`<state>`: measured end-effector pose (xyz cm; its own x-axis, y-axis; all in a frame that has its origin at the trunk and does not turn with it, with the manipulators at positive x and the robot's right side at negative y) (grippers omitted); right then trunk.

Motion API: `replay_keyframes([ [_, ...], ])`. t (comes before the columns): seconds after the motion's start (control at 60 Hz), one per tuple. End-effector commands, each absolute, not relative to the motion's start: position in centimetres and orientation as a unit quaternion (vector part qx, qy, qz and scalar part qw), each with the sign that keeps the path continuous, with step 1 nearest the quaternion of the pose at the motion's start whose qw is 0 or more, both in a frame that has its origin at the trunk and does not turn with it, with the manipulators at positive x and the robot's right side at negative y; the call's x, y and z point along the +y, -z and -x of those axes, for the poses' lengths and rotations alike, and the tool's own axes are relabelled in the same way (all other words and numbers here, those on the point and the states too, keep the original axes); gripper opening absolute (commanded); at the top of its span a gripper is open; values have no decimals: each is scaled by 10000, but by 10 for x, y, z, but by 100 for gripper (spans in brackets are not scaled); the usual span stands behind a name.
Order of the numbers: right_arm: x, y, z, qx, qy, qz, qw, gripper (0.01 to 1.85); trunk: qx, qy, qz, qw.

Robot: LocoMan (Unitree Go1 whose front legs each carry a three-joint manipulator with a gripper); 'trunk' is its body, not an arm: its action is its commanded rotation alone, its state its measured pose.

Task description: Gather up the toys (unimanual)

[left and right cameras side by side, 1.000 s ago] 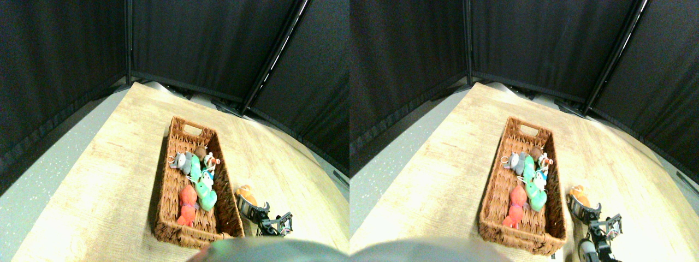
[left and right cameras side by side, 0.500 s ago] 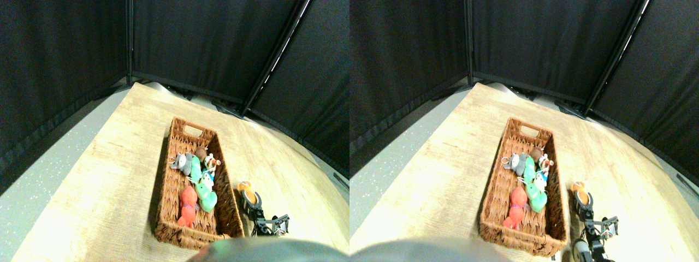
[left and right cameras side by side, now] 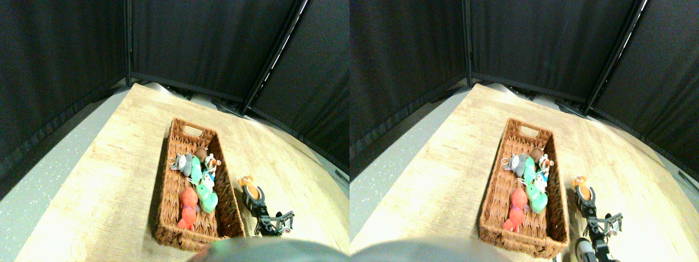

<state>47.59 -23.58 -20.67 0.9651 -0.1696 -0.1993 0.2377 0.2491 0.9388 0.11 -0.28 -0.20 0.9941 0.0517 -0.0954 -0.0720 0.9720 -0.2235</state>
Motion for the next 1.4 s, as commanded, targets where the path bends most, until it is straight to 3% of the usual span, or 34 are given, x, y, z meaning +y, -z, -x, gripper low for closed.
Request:
replay_keyframes([
  [0.017,-228,175,-481,75,733,-5883,8053,6,349,-300,1194,9918],
  [0.25,-207,138,-490,158,146,-5452,8380,6,234,-376,1283,9907],
  [0.45,-185,120,-494,412,-124,-5629,8254,6,137,-476,1426,9885],
  [0.7,-156,106,-500,767,-530,-5462,8325,6,-3,-700,1663,9836],
  [1.067,-108,122,-519,1196,-781,-5488,8237,6,-42,-1061,1903,9760],
  [1.317,-92,131,-519,1302,-877,-5557,8164,6,-40,-1097,1934,9750],
  [1.4,-91,131,-516,1273,-675,-5548,8194,6,-25,-1094,1926,9751],
])
